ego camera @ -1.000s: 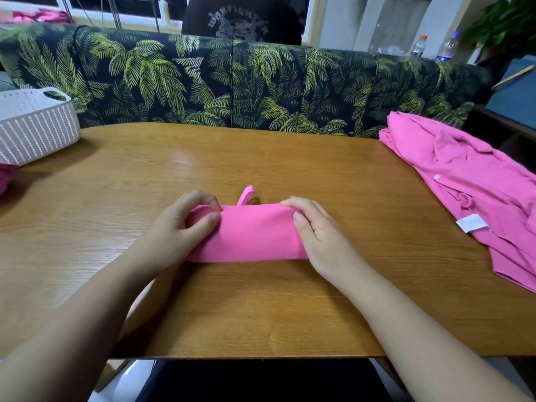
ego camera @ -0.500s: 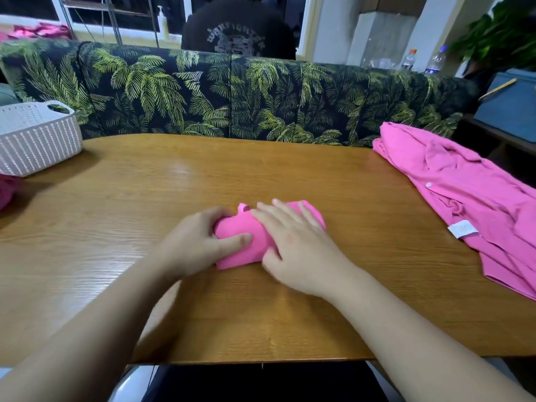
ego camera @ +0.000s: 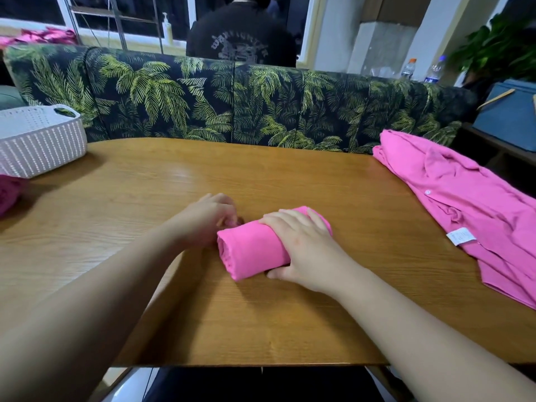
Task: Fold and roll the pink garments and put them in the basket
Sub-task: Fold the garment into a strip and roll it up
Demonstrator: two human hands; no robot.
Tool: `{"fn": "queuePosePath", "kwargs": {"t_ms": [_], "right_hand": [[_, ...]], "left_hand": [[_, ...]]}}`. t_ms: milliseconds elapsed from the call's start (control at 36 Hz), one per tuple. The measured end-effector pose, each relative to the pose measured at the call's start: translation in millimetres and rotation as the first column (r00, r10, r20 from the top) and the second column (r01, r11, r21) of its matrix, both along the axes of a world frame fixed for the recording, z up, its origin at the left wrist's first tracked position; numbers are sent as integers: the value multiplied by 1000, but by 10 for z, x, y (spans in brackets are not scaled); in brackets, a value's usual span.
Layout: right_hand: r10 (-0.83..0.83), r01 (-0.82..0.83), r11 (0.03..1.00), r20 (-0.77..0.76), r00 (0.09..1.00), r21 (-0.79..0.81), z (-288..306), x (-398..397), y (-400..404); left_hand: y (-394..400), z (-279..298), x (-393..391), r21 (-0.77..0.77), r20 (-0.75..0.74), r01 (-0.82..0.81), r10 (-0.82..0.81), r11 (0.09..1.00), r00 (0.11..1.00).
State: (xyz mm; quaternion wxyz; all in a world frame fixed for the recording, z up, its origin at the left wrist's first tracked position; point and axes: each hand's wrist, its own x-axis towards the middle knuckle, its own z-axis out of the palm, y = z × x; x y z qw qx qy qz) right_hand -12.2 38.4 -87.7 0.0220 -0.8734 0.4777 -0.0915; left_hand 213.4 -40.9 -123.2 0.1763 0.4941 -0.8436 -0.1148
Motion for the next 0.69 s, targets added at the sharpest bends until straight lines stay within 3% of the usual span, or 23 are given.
{"fn": "queuePosePath", "kwargs": {"t_ms": [56, 111, 167, 222, 306, 333, 389, 472, 583, 694], "right_hand": [[-19, 19, 1000, 9, 1000, -9, -18, 16, -17], [-29, 30, 999, 36, 999, -34, -43, 30, -42], [-40, 44, 998, 70, 997, -55, -63, 47, -58], [-57, 64, 995, 91, 994, -70, -70, 58, -62], [-75, 83, 994, 115, 991, -72, -50, 69, -49], [-78, 86, 994, 124, 989, -64, -38, 79, -38], [-80, 88, 995, 147, 986, -47, -19, 112, -10], [-81, 90, 995, 165, 983, -48, -21, 168, 26], [-146, 152, 988, 293, 945, 4, -16, 191, 10], [-179, 188, 982, 344, 922, 8, -25, 215, 19]], "left_hand": [[73, 68, 69, 51, -197, -9, 18, 999, 980], [256, 133, 115, 248, -495, 26, 104, 968, 863], [441, 146, 159, 371, -729, 147, 190, 917, 658], [591, 135, 201, 371, -875, 236, 252, 898, 413], [798, 104, 216, 337, -932, 378, 362, 862, 4], [860, 93, 207, 313, -925, 409, 372, 857, -71], [972, 103, 171, 267, -928, 437, 351, 859, -124], [1079, 112, 97, 238, -933, 463, 334, 854, -135], [1168, 148, -6, 334, -919, 332, 383, 882, -92], [1221, 133, -71, 264, -958, 290, 285, 920, -34]]}}
